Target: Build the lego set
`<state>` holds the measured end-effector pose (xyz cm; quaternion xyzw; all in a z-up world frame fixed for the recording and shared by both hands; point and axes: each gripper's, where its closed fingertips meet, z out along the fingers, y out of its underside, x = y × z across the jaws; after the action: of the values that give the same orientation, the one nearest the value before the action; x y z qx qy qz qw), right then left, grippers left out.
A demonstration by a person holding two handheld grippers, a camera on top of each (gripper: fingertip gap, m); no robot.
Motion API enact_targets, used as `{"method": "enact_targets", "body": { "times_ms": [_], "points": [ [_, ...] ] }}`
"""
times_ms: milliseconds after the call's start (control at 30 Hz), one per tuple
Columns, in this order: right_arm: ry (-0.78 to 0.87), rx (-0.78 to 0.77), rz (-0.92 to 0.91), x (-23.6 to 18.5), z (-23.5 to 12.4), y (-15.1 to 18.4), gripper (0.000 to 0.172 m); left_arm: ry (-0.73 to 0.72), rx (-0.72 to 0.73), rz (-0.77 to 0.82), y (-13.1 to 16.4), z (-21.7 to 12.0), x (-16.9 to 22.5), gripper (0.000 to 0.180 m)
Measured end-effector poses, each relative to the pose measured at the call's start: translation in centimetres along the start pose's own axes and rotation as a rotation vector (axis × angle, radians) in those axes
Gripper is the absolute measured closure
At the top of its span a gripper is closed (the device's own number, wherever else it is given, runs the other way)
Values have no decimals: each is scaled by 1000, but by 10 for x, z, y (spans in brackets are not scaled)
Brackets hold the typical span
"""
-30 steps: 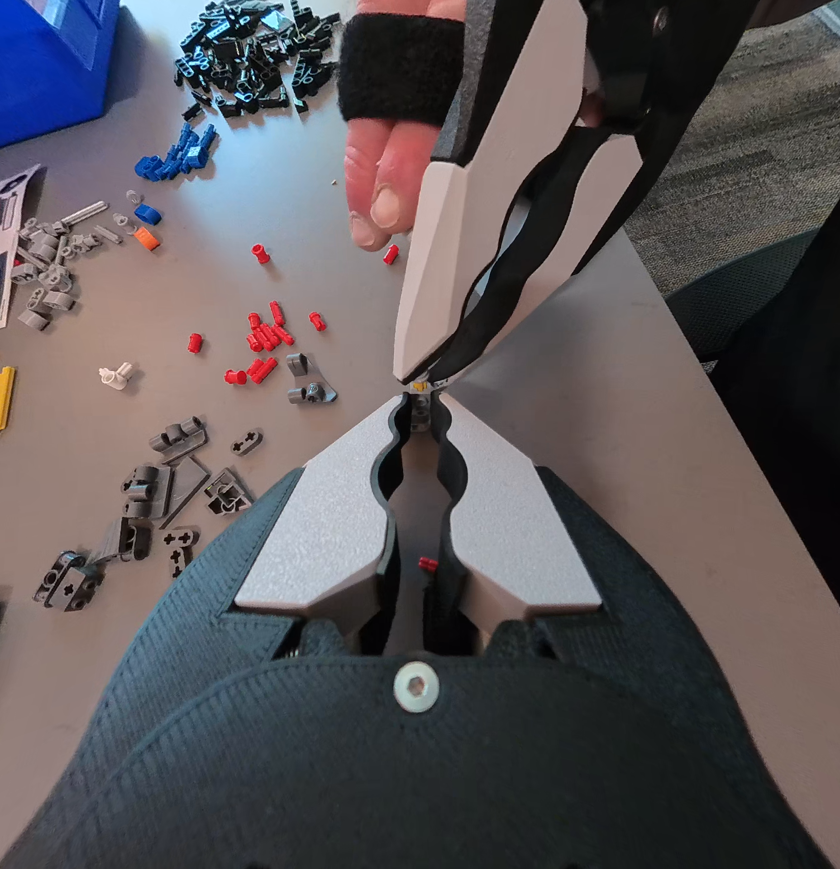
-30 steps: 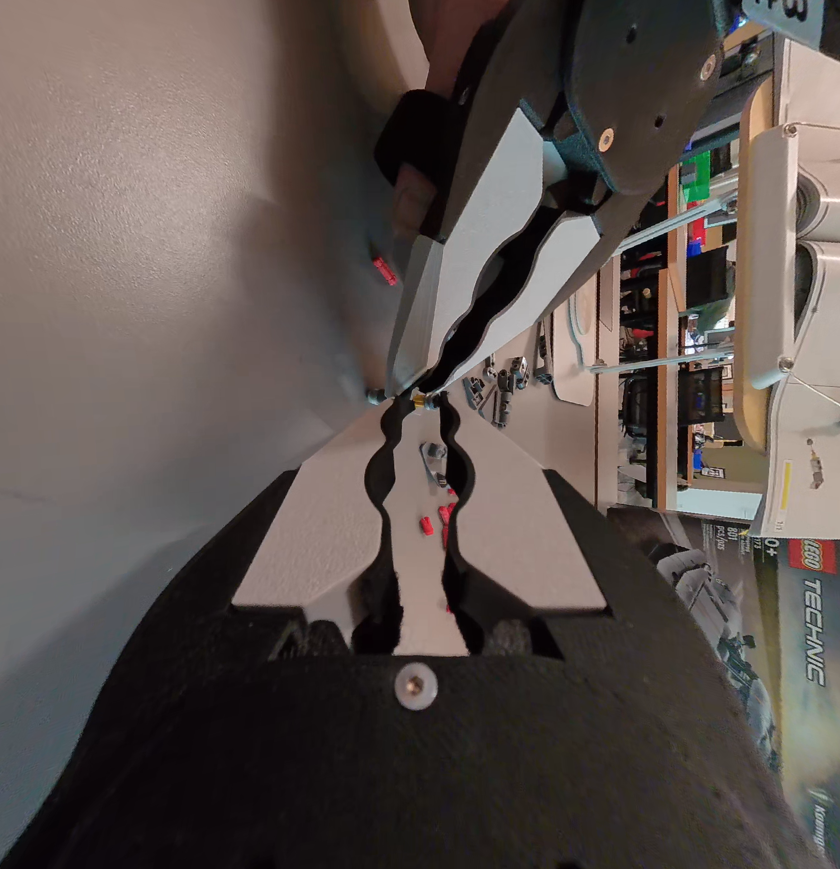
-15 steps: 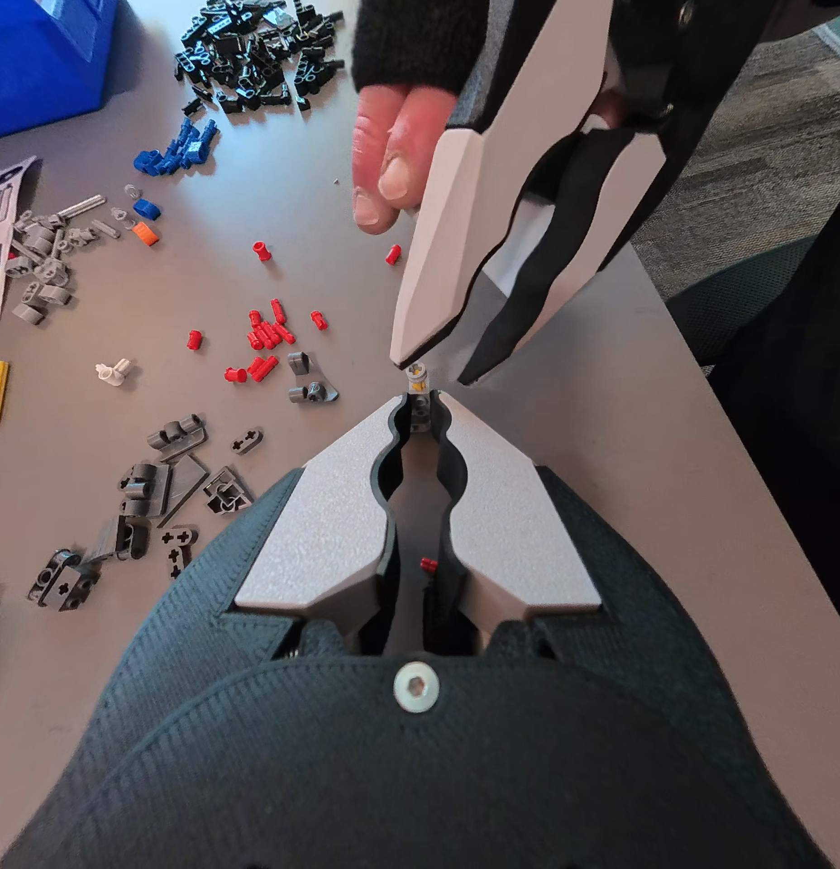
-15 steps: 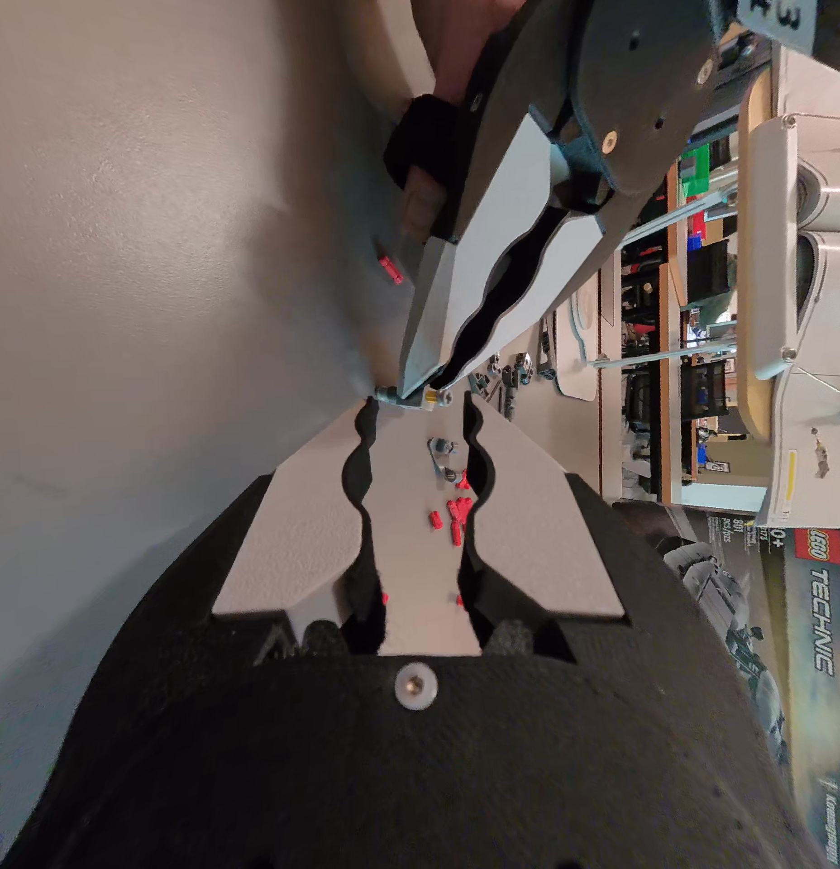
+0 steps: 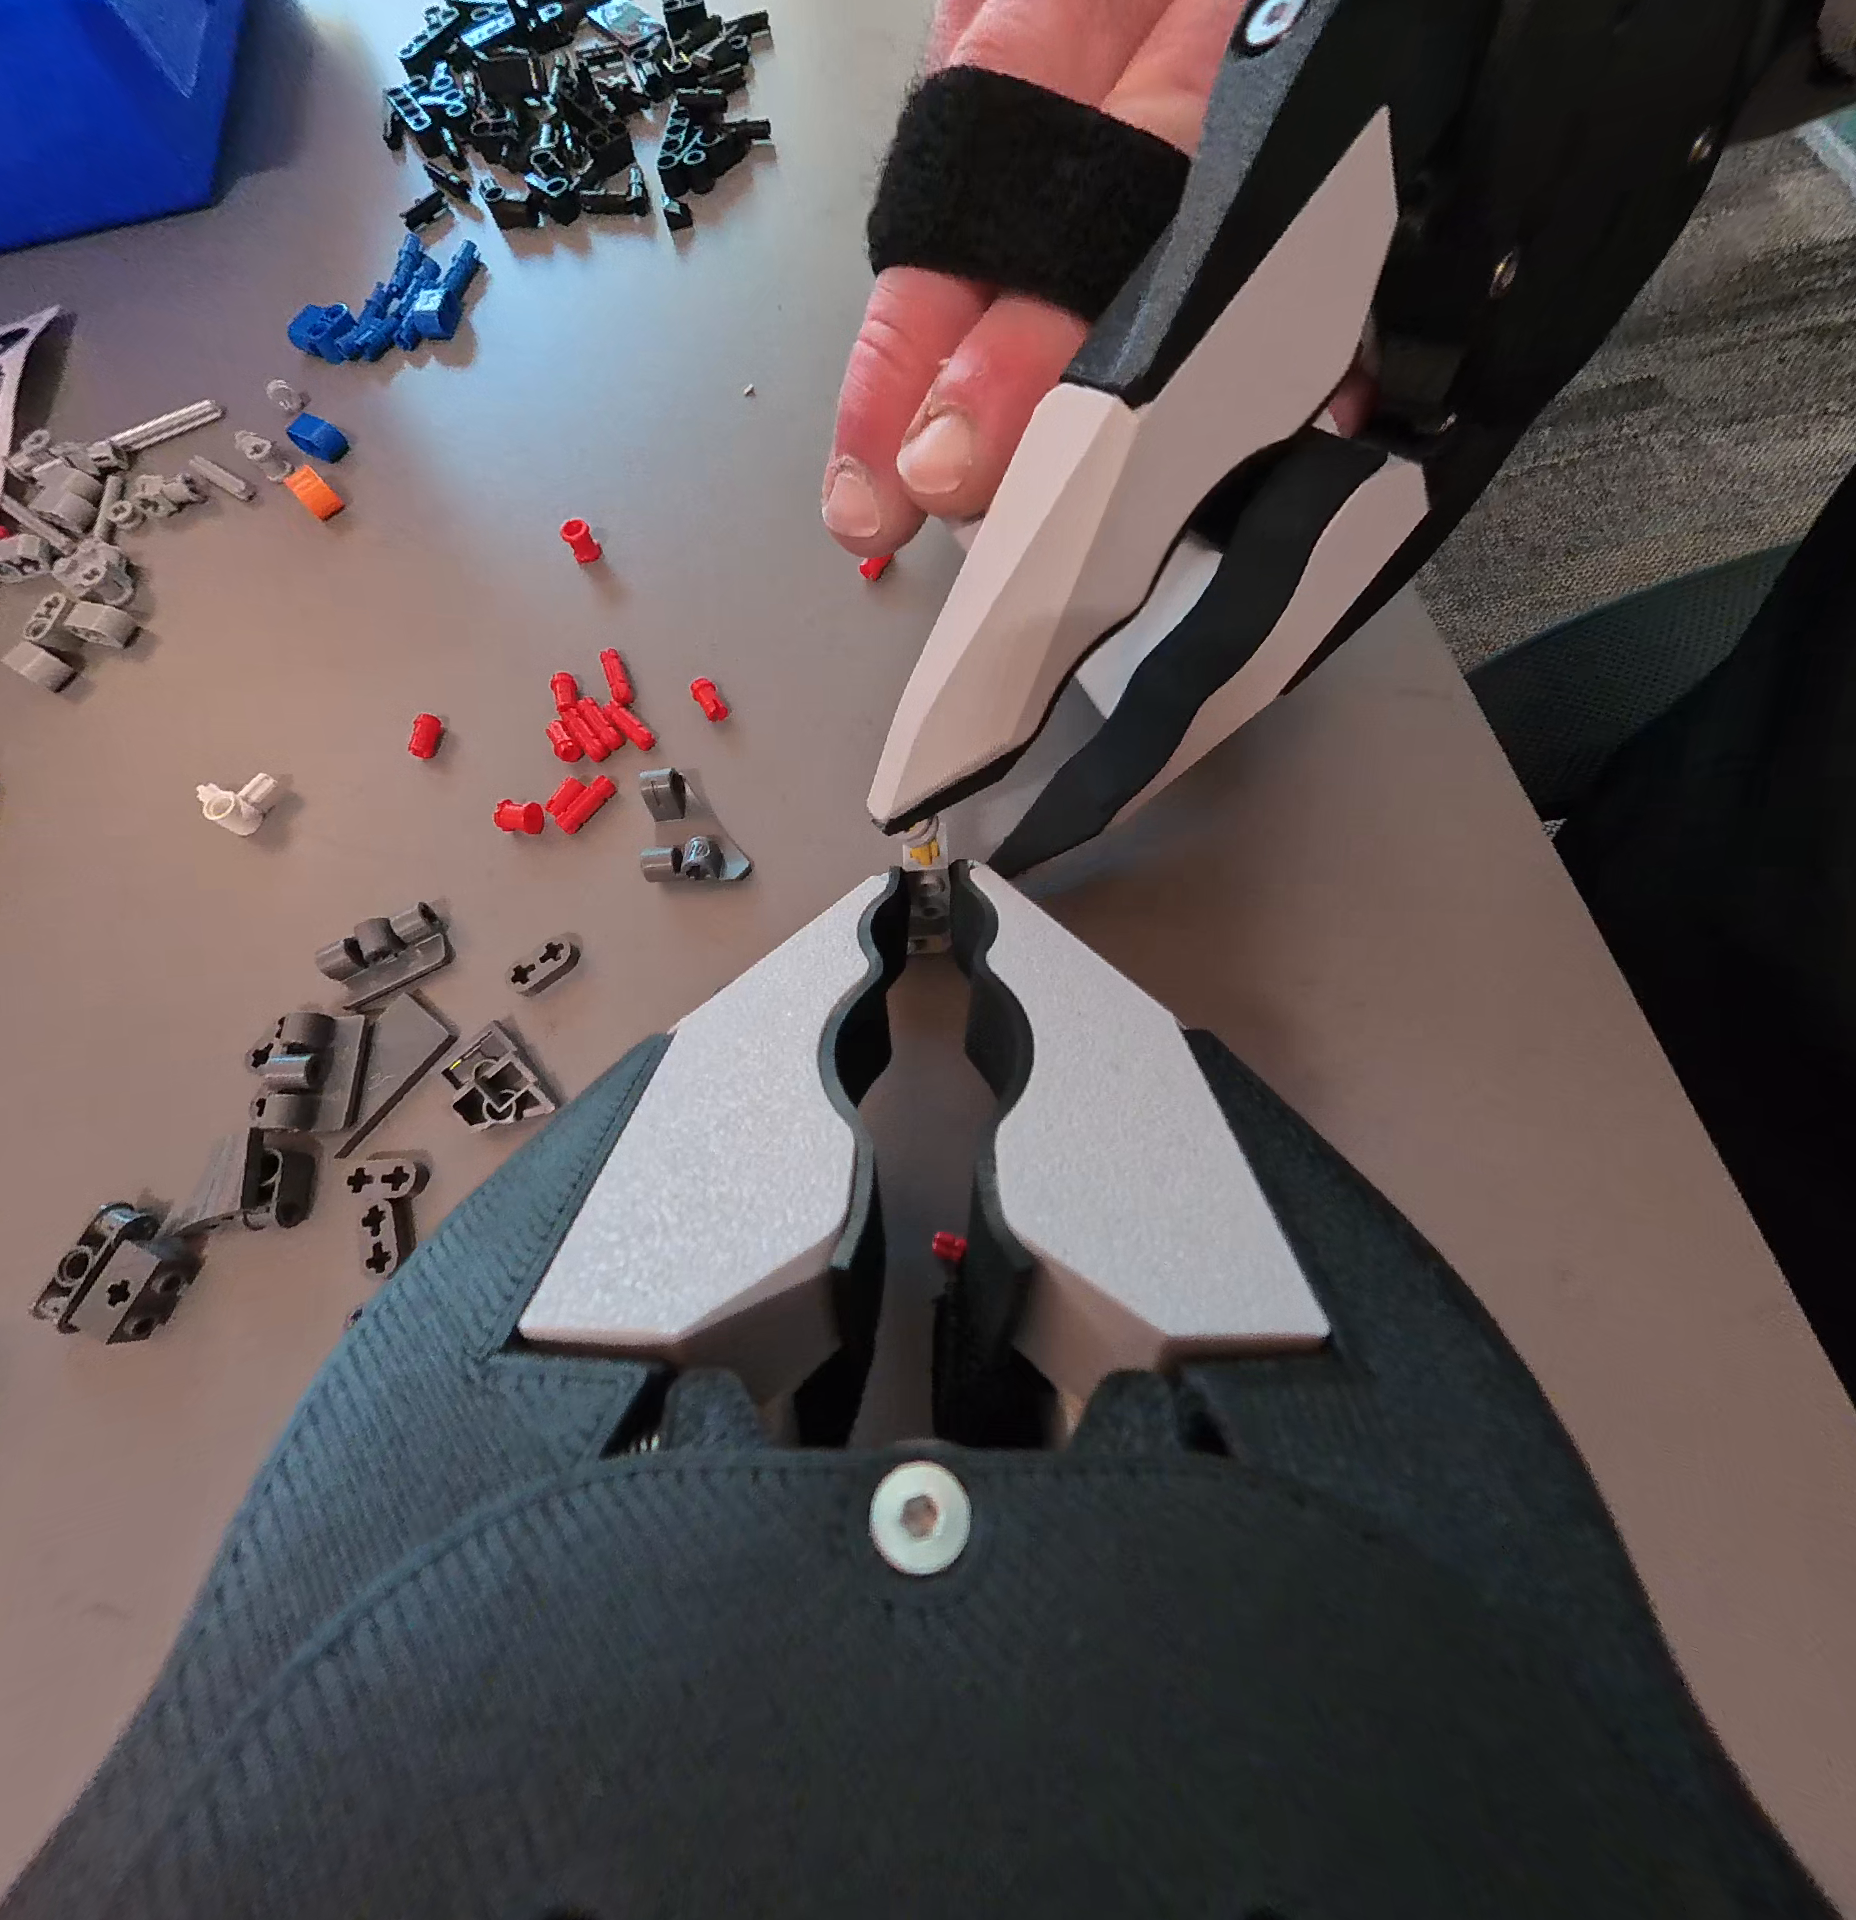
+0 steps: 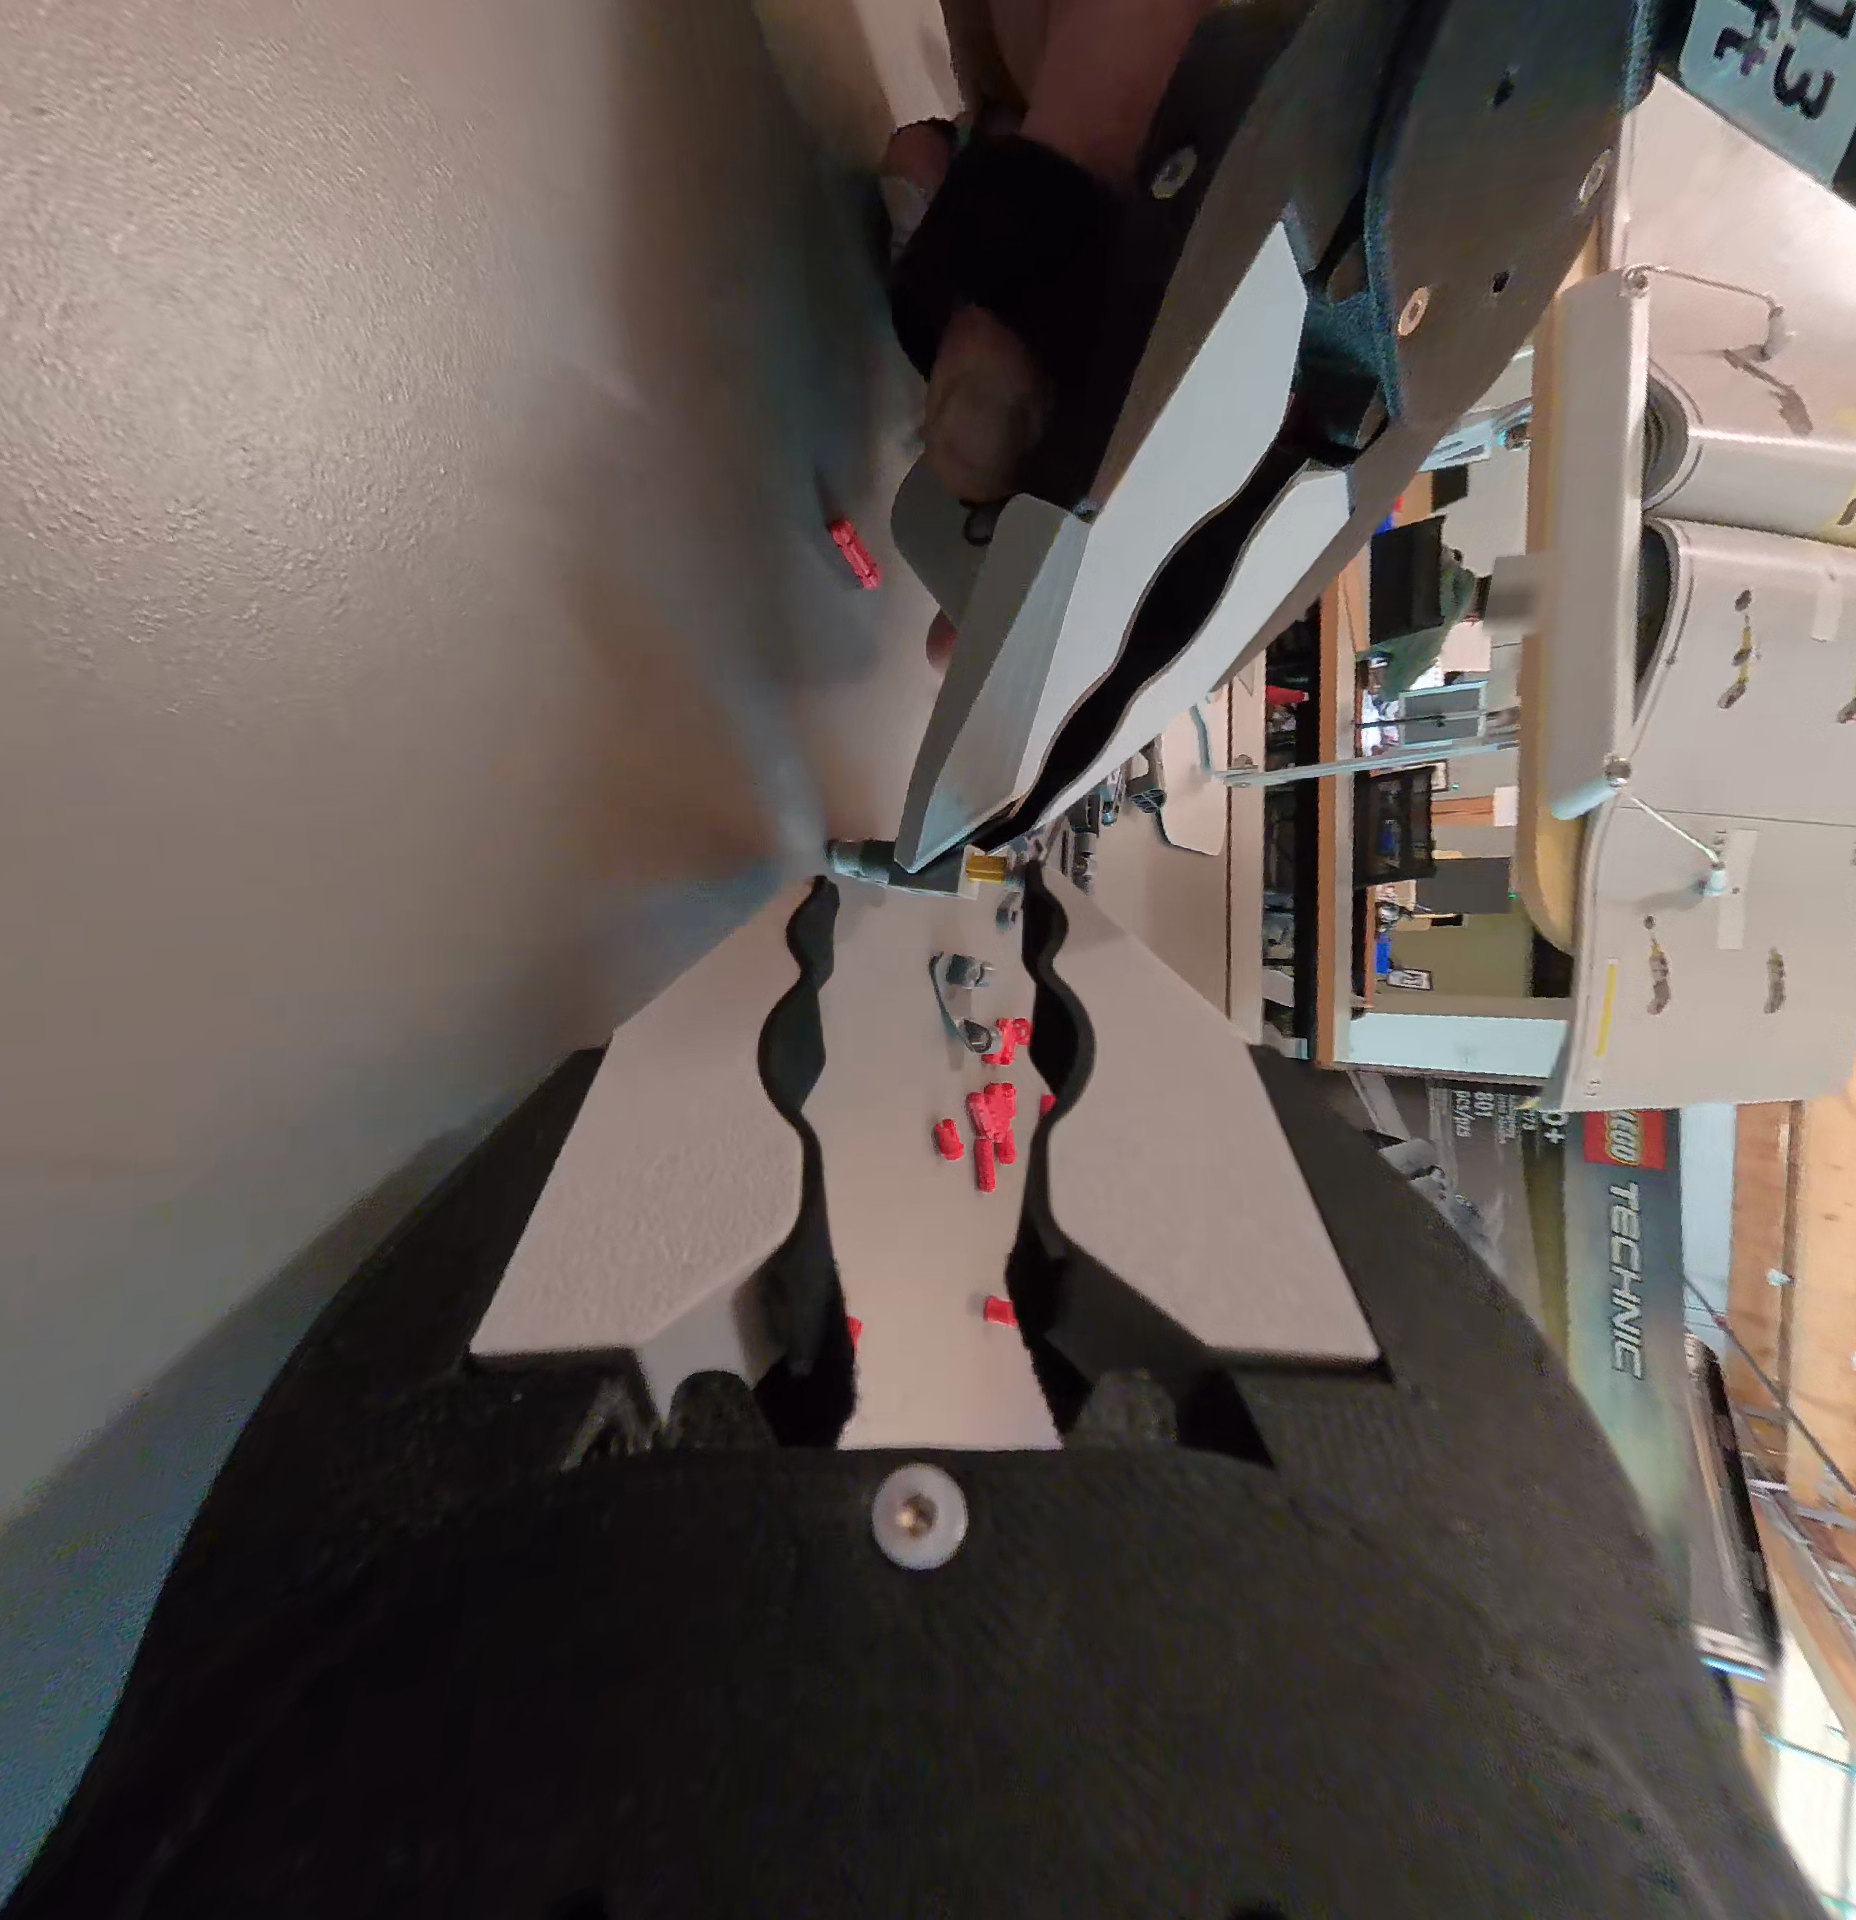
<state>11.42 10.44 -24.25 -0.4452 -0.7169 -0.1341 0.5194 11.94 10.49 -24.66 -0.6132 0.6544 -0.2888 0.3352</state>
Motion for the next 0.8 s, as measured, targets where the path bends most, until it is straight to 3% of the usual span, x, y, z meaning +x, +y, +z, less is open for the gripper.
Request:
{"method": "enact_targets", "body": {
  "times_ms": [500,800],
  "points": [
    [201,-82,-192,10,3,2,156,-14,-2,-2,1,-1,-1,174],
    [247,-102,-225,10,4,3,159,-18,-2,-5,1,0,-1,174]
  ]
}}
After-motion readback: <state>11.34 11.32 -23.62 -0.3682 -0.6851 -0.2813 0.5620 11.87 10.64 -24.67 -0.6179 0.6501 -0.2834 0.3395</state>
